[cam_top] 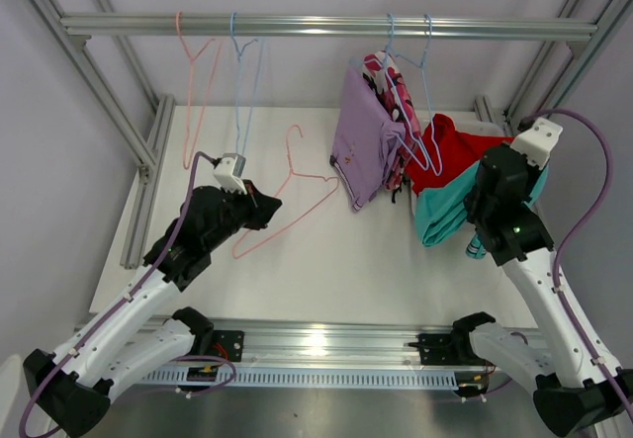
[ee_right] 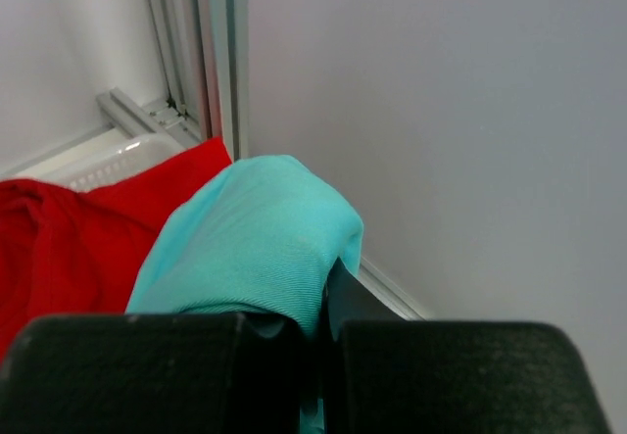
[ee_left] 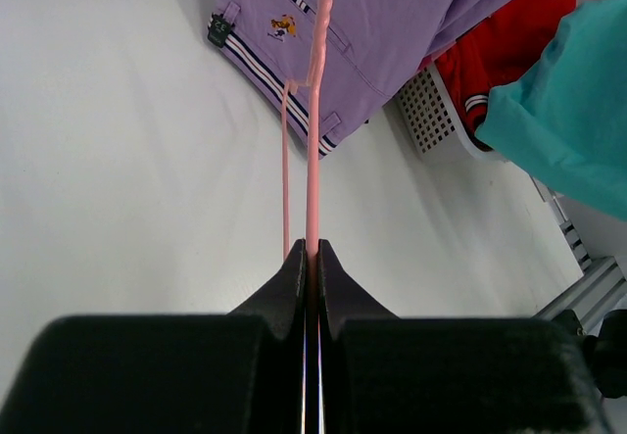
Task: Remove the trousers from the hanger
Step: Place the trousers in the bin.
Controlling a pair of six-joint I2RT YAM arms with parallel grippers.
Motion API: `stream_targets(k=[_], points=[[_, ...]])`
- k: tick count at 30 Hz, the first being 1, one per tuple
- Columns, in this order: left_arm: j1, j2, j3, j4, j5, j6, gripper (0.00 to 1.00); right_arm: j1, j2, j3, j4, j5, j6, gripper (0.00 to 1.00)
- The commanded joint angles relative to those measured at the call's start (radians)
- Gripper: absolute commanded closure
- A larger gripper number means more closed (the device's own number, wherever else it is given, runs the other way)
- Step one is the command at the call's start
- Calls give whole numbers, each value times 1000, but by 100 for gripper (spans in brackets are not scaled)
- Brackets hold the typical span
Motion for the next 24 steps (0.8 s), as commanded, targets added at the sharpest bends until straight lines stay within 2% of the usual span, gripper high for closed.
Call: stream_targets(k=[1,5,13,20,24], points=[[-4,-4,48,28,29,-1,99,-48,45,106,77,-4,31,100],[-4,-7,51,28,28,3,99,-88,138,162,62,0,67,100],[-4,-4,53,30,34,1,100,-171,177,188,58,-38,111,100],[-4,-7,53,30,35,1,100,-221,275,160,61,-240,234,100],[-4,-5,54,30,43,-1,100,-241,347,159,94,-297,275,100]])
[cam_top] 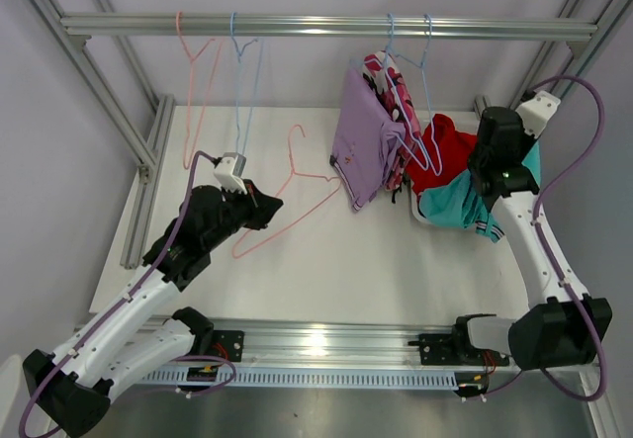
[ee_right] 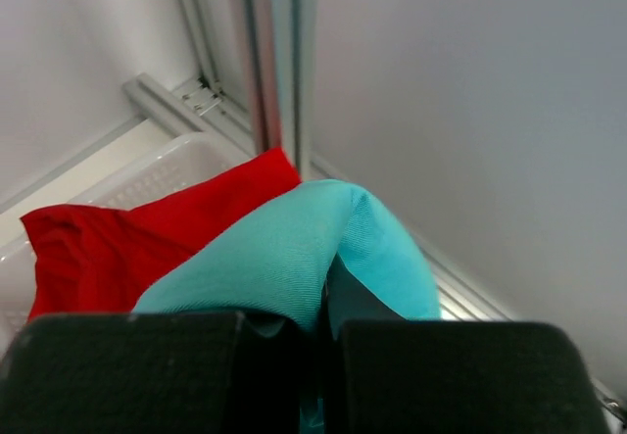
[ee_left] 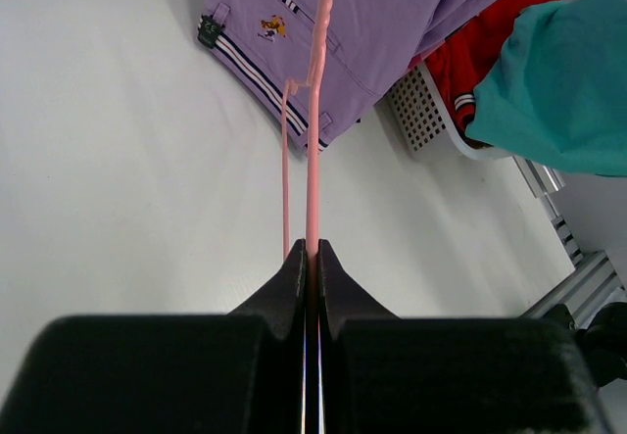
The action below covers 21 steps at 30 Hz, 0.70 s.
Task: Remove the trousers from the hanger
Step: Place the trousers in the bin.
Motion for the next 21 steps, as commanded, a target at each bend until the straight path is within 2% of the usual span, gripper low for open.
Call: stream_targets(k=[1,11,21], points=[[-4,-7,47,31,26,-1,100,-23,56,17,81,-93,92,100],[-4,-8,50,32,46,-2,100,-64,248,33,169,-289,184,100],[-4,-13,50,32,53,-4,100,-81,542,203,135,-381,210,100]])
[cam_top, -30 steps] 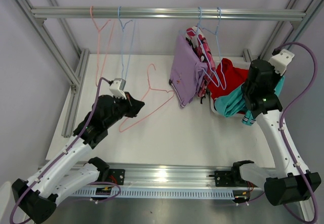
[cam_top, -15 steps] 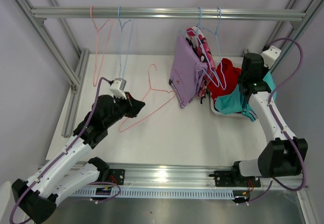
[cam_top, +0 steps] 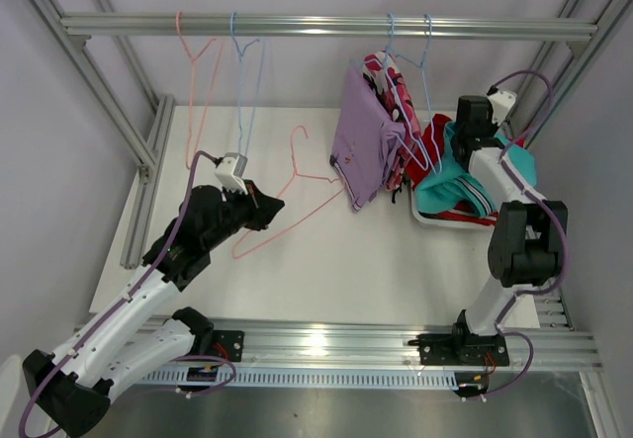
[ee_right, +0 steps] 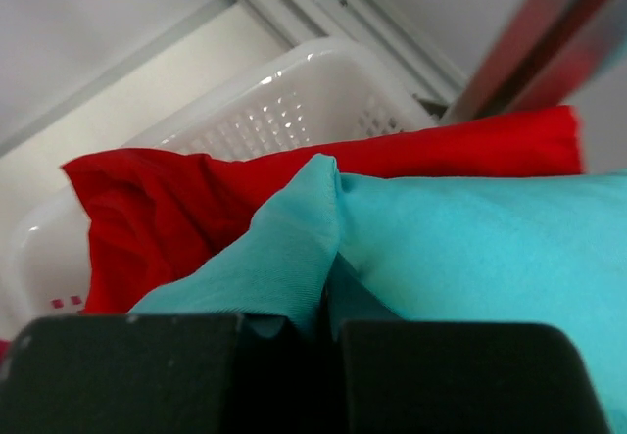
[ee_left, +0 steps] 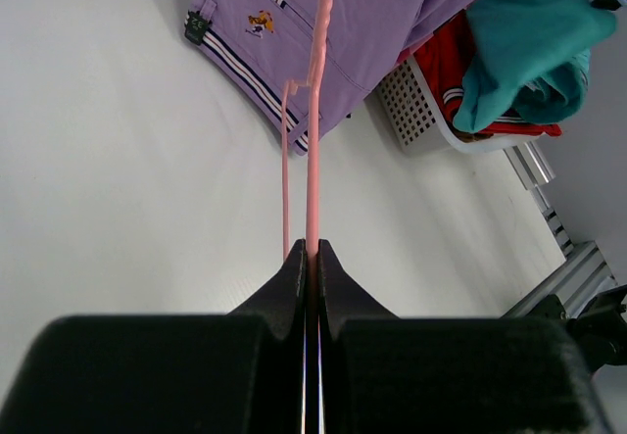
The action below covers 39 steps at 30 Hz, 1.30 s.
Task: Remove the trousers from the hanger
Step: Place the trousers in the bin.
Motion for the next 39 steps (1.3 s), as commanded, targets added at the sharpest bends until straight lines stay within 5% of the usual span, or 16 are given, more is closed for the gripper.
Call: stream_targets(k=[1,3,4,7,16,21,26,27,30,39], points=[[-4,-11,48,32,26,-2,99,-15,81,87,11,-65,49,99],[-4,-9,48,34,31,-4,100,-25,125,118,-14,-105,46,81],[-4,-8,49,34,32,-2,100,-30,136,149,-26,-108,52,60],[-4,-3,48,32,34,-4,99,-36,129,166,-34,-123,45,44],[-4,11,51,34,45,-2,100,-140,-72,210,-100,-242,29,30],[-4,17,54,31,45,4,100,-163,-209,157,-141,-237,43,40],[-4,15,56,28,40,10,100,-163,-333,52,-154,-272,68,72],[-4,14,57,26,39,12,99,-163,-345,29,-154,-289,71,85],[-4,12,57,23,36,15,100,-163,-378,-69,-146,-329,103,99],[-4,9,62,22,42,19,99,-162,-336,-454,40,-419,192,100]])
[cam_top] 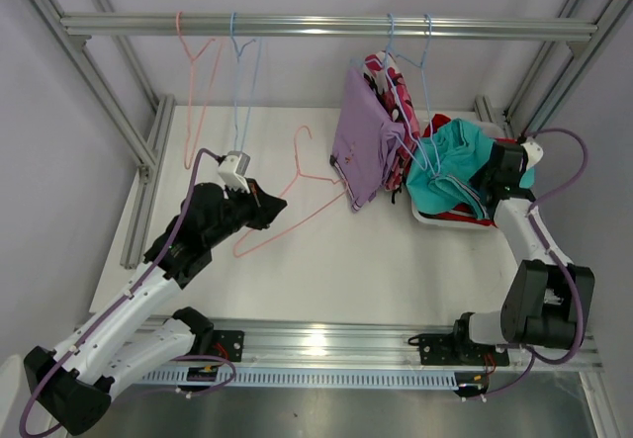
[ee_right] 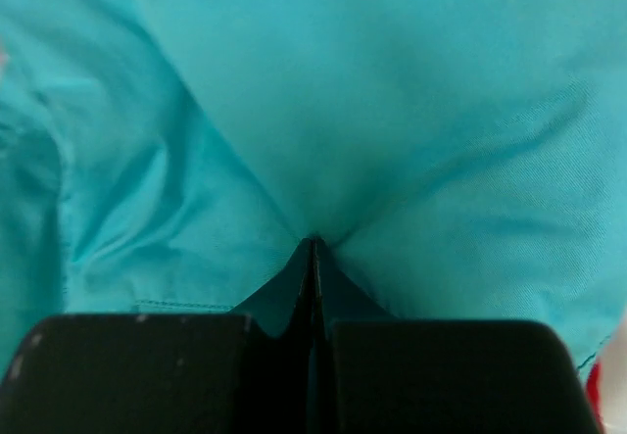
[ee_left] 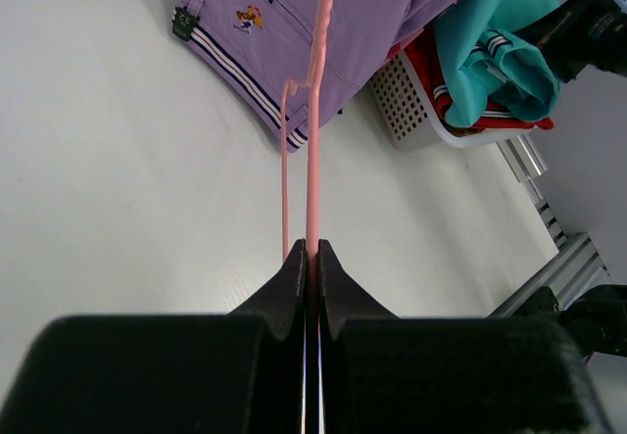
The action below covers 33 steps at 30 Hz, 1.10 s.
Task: Remove the trousers from the hanger
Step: Place the trousers in the bin.
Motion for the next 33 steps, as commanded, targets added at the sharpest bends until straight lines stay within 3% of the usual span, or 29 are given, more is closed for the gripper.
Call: stream_targets(k=[1,6,15,19,27,33], points=[[-4,-10,45,24,16,17,100,2,74,-58,83,-53,46,100],[-4,-10,48,21,25,19,100,2,138,-20,31,-39,47,100],[-4,-11,53,19,35,19,100,13,-28,271,-226,7,41,100],[-4,-14,53,19,36,19,100,31,-45,359,-254,-22,55,100],[-4,-16,54,19,41,17,99,77,0,244,-103,-151,119,100],[-4,-17,54,18,44,19,100,158,151,132,39,-224,133,100]])
